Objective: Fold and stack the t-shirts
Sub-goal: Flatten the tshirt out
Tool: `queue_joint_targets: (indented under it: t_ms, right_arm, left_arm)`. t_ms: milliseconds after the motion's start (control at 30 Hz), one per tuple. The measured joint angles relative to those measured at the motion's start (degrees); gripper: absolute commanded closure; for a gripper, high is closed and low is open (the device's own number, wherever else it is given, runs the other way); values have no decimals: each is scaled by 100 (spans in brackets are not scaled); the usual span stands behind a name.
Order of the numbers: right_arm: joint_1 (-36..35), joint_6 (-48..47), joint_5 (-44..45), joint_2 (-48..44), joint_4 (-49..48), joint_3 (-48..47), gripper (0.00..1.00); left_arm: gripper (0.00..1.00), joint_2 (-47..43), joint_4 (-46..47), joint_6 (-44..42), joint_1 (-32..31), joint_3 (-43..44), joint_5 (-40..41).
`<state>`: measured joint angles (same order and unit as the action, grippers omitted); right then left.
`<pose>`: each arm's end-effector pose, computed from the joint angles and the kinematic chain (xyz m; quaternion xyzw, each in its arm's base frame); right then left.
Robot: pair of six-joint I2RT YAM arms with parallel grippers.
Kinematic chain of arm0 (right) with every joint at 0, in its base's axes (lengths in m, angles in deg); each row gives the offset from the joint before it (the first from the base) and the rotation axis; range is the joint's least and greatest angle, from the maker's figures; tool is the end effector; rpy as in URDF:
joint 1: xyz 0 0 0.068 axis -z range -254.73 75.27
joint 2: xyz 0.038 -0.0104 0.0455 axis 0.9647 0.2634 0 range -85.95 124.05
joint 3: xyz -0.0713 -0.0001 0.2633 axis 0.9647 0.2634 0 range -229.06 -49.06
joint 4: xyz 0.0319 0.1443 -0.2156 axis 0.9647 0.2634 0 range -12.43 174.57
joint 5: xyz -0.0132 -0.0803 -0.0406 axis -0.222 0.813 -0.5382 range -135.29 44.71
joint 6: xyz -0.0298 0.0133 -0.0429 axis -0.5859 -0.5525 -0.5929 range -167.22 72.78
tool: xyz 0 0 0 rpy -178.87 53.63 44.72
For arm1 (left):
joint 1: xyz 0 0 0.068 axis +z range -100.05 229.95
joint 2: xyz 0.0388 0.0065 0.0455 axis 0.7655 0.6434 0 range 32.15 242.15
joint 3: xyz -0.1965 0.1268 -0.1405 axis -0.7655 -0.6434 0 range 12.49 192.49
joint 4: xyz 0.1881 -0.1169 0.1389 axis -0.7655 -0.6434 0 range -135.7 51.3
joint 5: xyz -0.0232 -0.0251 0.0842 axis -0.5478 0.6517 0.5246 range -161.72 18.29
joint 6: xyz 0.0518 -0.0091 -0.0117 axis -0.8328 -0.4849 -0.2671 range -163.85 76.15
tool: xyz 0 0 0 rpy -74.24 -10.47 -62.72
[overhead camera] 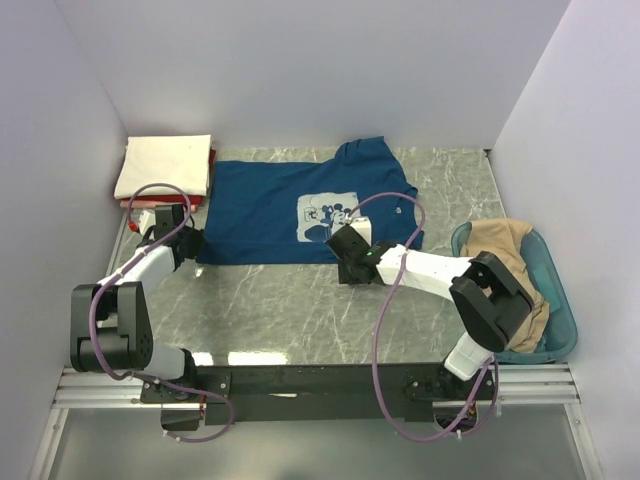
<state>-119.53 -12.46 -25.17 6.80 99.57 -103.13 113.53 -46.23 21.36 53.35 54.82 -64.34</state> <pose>0.2314 0.2126 0.1773 -0.0393 0.9528 0.0296 0.2997 0.2828 0.0213 0.1875 -0.5422 0.7525 -0.1383 0.3474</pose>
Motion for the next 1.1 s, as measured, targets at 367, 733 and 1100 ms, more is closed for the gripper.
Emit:
queue_joint_targets:
  t_ms: [367,733,1100]
  right_arm:
    - [-96,-20,240,590,192,-275,53]
    - [-111,-144,573,671,640,-417,100]
    - [-214,-160,-483,-680,2094,-452,100]
  left_arm:
    - [100,0,2,-2,0,0,-7]
    - [100,-2,81,-24,-63,-197,0]
    - [100,-337,109,-166,-297,-660,-9]
